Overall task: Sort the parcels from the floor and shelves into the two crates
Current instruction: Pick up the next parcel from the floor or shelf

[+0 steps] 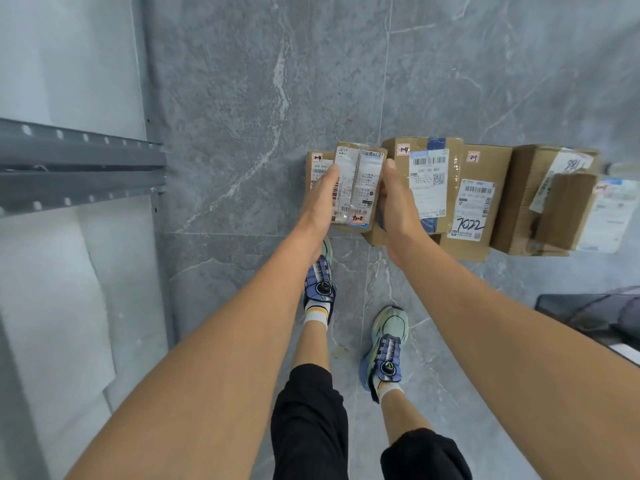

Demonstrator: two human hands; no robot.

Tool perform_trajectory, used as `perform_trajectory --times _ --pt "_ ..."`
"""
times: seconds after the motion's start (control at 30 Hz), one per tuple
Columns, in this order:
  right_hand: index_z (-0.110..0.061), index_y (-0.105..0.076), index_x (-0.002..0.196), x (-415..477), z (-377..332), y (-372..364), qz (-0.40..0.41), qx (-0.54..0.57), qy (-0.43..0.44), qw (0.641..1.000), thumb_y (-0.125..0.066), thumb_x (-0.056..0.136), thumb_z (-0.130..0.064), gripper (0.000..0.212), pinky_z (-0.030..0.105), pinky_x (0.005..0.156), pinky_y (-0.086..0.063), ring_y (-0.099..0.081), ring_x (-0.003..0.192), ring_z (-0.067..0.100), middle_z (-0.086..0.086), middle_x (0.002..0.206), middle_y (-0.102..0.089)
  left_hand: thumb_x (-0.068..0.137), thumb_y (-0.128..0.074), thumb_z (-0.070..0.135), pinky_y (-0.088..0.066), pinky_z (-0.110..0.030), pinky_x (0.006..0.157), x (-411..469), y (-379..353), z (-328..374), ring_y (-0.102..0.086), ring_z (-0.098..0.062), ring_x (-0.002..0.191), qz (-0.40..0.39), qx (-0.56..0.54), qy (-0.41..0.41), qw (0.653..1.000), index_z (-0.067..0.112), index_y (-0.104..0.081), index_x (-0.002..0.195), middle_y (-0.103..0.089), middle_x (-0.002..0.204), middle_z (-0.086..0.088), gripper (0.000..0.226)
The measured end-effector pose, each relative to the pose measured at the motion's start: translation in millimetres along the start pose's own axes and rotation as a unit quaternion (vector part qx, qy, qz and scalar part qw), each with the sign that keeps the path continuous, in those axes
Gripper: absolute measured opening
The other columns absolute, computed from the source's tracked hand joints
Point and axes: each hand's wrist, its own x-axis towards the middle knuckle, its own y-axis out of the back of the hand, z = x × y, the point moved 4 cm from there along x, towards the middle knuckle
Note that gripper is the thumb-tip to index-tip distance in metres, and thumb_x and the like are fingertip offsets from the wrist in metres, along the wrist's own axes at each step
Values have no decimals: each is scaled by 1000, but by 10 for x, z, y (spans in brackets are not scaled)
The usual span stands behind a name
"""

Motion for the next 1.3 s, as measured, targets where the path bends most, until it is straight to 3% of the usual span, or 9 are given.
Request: perform_trajectory --times 0.13,0.23,0.37,0.5,0.73,0.83,0.93,1.07,1.3 --pt "-39 -74 125 -387 -405 -111 -49 -4 33 998 -43 89 -81 63 53 109 -50 -72 117 16 -8 124 -77 101 -36 65 -52 -34 102 -427 131 373 -69 -7 112 24 -8 -47 999 32 -65 134 -73 123 8 55" --pt "-45 -69 131 -768 -702 -200 -97 -14 61 993 -39 93 -85 63 57 111 -47 -67 127 19 -6 135 -71 106 -32 57 -53 -12 76 -896 182 698 -70 4 97 47 -39 -87 994 30 -68 127 -75 115 10 49" --pt "-40 -62 143 -1409 -1204 -221 -155 -17 117 981 -41 94 -84 68 54 108 -51 -66 128 22 -3 138 -70 108 -30 53 -53 -11 66 -1692 160 1092 -72 4 87 75 -102 -145 981 33 -69 113 -78 95 16 44" --pt "-37 -63 142 -2260 -1752 -160 -201 -69 214 953 -28 108 -65 56 31 95 -53 -69 121 10 -7 130 -74 109 -26 49 -54 -12 71 -2580 136 1398 -71 6 90 100 -150 -238 954 34 -67 116 -77 97 21 45" --pt "-42 -64 137 -3965 -2403 -75 -292 -110 327 892 -25 108 -62 53 8 80 -48 -68 108 -9 -16 122 -75 103 -26 65 -45 -32 105 -4294 99 1662 -64 -2 119 172 -183 -351 902 41 -66 129 -71 127 14 53" --pt "-46 -67 133 -4714 -2517 -110 -334 -126 363 861 -24 107 -65 53 21 96 -44 -66 119 -2 -16 127 -74 108 -21 56 -48 -24 98 -5105 103 1723 -65 0 116 192 -201 -392 877 40 -65 125 -72 124 14 50" --pt "-45 -65 137 -5452 -2535 -215 -380 -137 389 828 -22 109 -64 55 29 105 -44 -65 123 1 -15 130 -73 106 -22 60 -41 -33 111 -5908 191 1633 -63 1 119 233 -214 -424 849 45 -66 123 -71 126 17 49" --pt "-37 -68 134 -6427 -2351 -407 -463 -148 399 777 -22 113 -54 54 26 99 -48 -69 118 3 -12 124 -76 109 -19 54 -45 -27 104 -6939 347 1322 -64 6 113 288 -223 -458 811 53 -71 112 -72 120 22 52" --pt "-38 -65 139 -7948 -1557 -712 -583 -193 396 683 -25 108 -65 57 48 119 -40 -65 127 9 -9 131 -73 106 -19 60 -31 -46 121 -8465 585 364 -60 1 123 419 -247 -481 729 61 -70 110 -70 127 19 50"
